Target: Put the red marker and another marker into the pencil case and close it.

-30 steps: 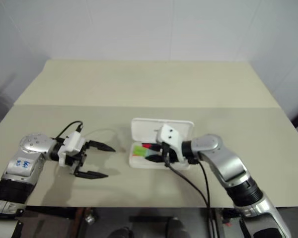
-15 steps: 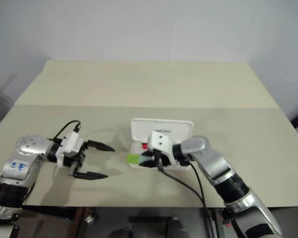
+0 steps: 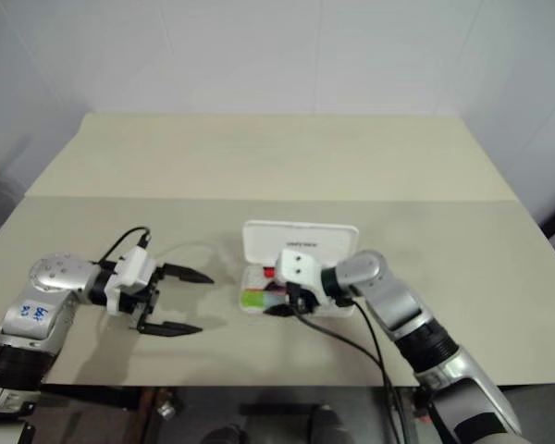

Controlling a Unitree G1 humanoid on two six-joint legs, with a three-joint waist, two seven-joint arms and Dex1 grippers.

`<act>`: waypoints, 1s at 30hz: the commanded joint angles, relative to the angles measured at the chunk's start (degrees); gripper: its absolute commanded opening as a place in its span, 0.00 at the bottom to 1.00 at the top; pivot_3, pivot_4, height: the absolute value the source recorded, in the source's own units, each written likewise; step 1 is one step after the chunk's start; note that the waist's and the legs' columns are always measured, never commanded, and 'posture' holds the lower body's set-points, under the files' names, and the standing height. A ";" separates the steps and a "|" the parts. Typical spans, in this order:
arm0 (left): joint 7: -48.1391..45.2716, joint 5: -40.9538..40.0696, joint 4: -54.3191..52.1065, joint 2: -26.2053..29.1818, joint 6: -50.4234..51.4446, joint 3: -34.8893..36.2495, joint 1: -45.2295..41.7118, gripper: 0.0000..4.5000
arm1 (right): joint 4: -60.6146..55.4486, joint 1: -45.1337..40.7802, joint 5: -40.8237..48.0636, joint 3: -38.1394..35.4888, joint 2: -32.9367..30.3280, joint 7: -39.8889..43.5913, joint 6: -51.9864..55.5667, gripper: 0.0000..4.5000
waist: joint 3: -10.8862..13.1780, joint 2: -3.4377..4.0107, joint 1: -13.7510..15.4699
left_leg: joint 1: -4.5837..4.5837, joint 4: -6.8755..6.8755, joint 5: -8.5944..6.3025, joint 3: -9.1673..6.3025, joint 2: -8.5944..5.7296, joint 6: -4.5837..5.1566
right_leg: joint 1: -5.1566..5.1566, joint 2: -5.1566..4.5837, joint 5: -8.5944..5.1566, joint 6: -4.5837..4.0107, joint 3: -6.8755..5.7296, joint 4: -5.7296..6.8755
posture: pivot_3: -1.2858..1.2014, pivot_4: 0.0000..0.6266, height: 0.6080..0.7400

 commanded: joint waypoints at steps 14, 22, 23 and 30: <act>11.83 -3.68 -5.50 -2.46 5.68 7.39 3.83 1.00 | -21.04 7.63 19.49 -13.30 -4.85 6.43 7.07 0.96 | -0.01 -0.02 0.70 | -0.03 -0.04 0.00 -0.10 0.01 0.00 | 0.01 -0.09 0.00 0.00 -0.10 -0.07 | 0.52 0.24 1.00; 31.13 -0.23 -15.72 -6.21 8.56 15.91 15.58 1.00 | -24.35 16.42 24.38 -25.61 -13.73 4.56 7.32 0.96 | -0.02 -0.04 0.82 | 0.18 -0.05 -0.03 -0.21 0.02 0.04 | 0.02 -0.09 0.00 -0.01 -0.02 -0.13 | 0.52 0.24 1.00; 33.64 -0.51 -17.60 -7.13 9.76 16.80 17.58 1.00 | -23.63 17.19 24.27 -27.11 -14.95 4.41 6.93 0.96 | -0.02 -0.05 0.90 | 0.20 -0.05 -0.03 -0.20 0.02 0.04 | 0.04 -0.09 0.00 -0.01 -0.02 -0.13 | 0.52 0.24 1.00; 48.93 1.00 -26.82 -13.97 14.52 20.80 29.99 1.00 | -15.40 19.24 22.88 -35.16 -20.70 4.53 2.71 0.96 | -0.04 -0.08 1.58 | 0.31 0.00 -0.03 0.22 0.00 0.04 | 0.14 -0.11 0.02 -0.03 0.05 -0.13 | 0.52 0.24 1.00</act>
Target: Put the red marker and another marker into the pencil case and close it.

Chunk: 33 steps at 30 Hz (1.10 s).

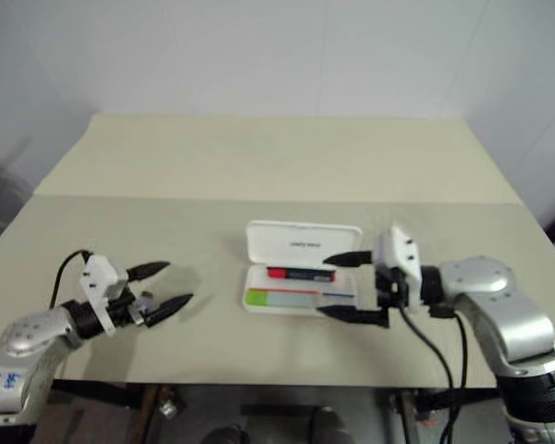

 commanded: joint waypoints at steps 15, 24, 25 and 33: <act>17.46 5.43 -2.41 -11.50 -1.28 0.53 7.61 1.00 | 0.09 1.95 -0.02 -2.10 -1.40 -3.02 -3.66 0.96 | 0.00 -0.01 0.11 | 0.76 -0.09 -0.01 0.00 0.01 -0.01 | 1.01 0.10 0.03 -0.02 -0.03 -0.48 | 0.52 0.24 1.00; 20.70 4.90 -3.01 -13.11 4.09 -0.42 6.69 0.42 | -1.88 2.92 1.03 -2.81 -1.46 -4.83 -2.76 0.97 | -0.01 -0.01 0.15 | 0.79 -0.14 -0.02 -0.02 0.01 0.00 | 1.04 0.09 0.05 -0.01 -0.04 -0.54 | 0.52 0.24 1.00; 20.89 4.91 -3.07 -13.15 4.21 -0.48 6.62 0.34 | -1.91 3.02 1.08 -2.87 -1.50 -4.89 -2.76 0.97 | -0.01 -0.01 0.15 | 0.79 -0.14 -0.02 -0.02 0.01 0.00 | 1.05 0.09 0.05 -0.01 -0.03 -0.54 | 0.52 0.24 1.00; 19.75 4.36 -3.07 -12.54 2.48 -0.95 5.39 0.08 | -1.47 3.56 0.93 -2.79 -1.60 -5.22 -3.19 0.97 | -0.01 -0.02 0.17 | 0.79 -0.14 -0.02 -0.02 0.01 0.00 | 1.05 0.09 0.05 -0.01 -0.04 -0.55 | 0.52 0.24 1.00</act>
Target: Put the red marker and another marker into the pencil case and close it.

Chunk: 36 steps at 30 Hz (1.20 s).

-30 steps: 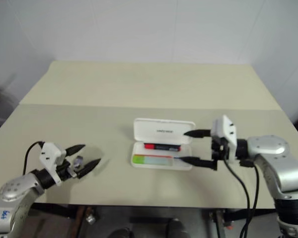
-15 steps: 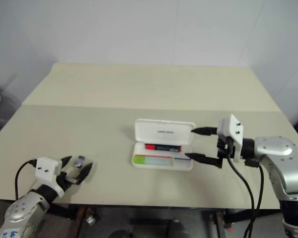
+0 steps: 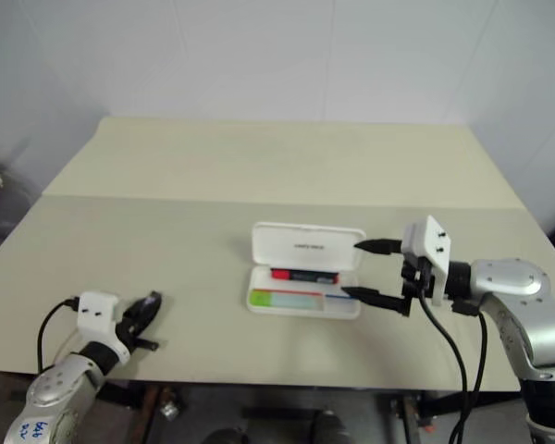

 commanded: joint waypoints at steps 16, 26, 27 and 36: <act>-35.40 -5.64 6.86 14.57 -16.65 -9.78 -21.27 0.08 | -1.70 9.15 0.79 -8.28 -1.60 -1.66 -2.11 0.97 | 0.00 0.01 0.03 | -0.03 -0.07 0.00 0.02 0.02 0.00 | 0.00 0.02 0.01 -0.02 -0.03 -0.13 | 0.52 0.24 1.00; -42.50 -1.34 16.47 10.59 -16.37 -23.84 -37.59 0.08 | -5.96 17.56 0.66 -13.93 -0.82 -6.56 -1.62 0.97 | 0.01 0.00 0.04 | -0.12 -0.06 -0.04 -0.02 -0.02 0.07 | 0.00 0.02 0.05 0.07 -0.02 -0.22 | 0.52 0.24 1.00; -42.74 -0.91 17.30 9.54 -16.55 -24.92 -38.84 0.08 | -6.71 18.28 0.79 -14.27 -0.62 -7.16 -1.44 0.97 | 0.01 0.00 0.06 | -0.12 -0.06 -0.04 0.00 -0.02 0.07 | -0.01 0.02 0.05 0.08 0.01 -0.22 | 0.52 0.24 1.00; -43.89 2.34 24.42 2.53 -17.00 -30.79 -45.83 0.08 | -11.40 22.87 1.99 -16.62 0.46 -11.16 -0.24 0.97 | 0.02 -0.02 0.14 | -0.11 -0.01 -0.03 0.01 -0.04 0.08 | 0.00 0.06 0.07 0.12 0.08 -0.18 | 0.52 0.24 1.00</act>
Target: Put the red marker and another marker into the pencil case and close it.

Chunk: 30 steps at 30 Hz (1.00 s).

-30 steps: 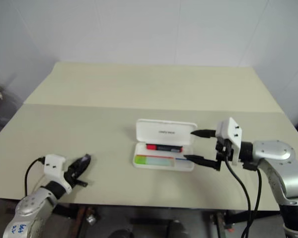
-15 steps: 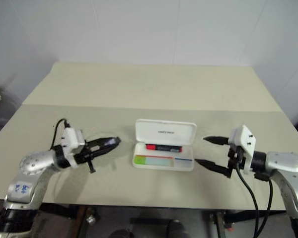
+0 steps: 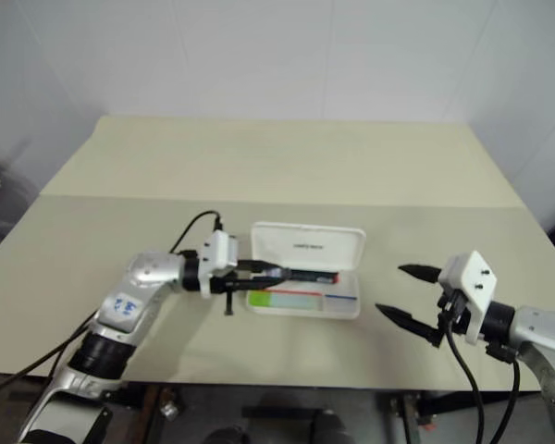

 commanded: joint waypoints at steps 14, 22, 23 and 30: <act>-1.61 7.10 18.23 -14.05 -7.33 -7.81 -9.87 0.08 | -5.27 2.89 2.28 -3.99 0.70 -3.96 0.76 0.97 | 0.04 -0.07 0.07 | -0.03 0.03 0.00 -0.01 -0.03 0.02 | 0.03 0.04 0.04 0.08 0.07 -0.10 | 0.52 0.24 1.00; -0.76 10.32 27.91 -19.24 -11.57 -8.42 -13.78 0.08 | -6.11 2.72 2.30 -3.50 1.19 -5.04 0.85 0.97 | 0.05 -0.10 0.16 | -0.09 0.04 -0.01 -0.02 -0.06 0.06 | 0.04 0.04 0.06 0.12 0.09 -0.19 | 0.52 0.24 1.00; -0.82 10.59 28.66 -19.78 -11.99 -8.52 -13.97 0.08 | -6.23 2.71 2.32 -3.47 1.27 -5.19 0.86 0.97 | 0.05 -0.09 0.16 | -0.10 0.03 -0.01 -0.02 -0.06 0.06 | 0.04 0.04 0.06 0.13 0.09 -0.21 | 0.52 0.24 1.00; -1.96 12.15 31.14 -21.69 -13.12 -9.20 -14.44 0.08 | -6.97 2.83 2.28 -3.25 1.72 -5.87 0.84 0.97 | 0.06 -0.11 0.17 | -0.11 0.03 -0.02 -0.01 -0.06 0.08 | 0.04 0.04 0.07 0.14 0.10 -0.23 | 0.52 0.24 1.00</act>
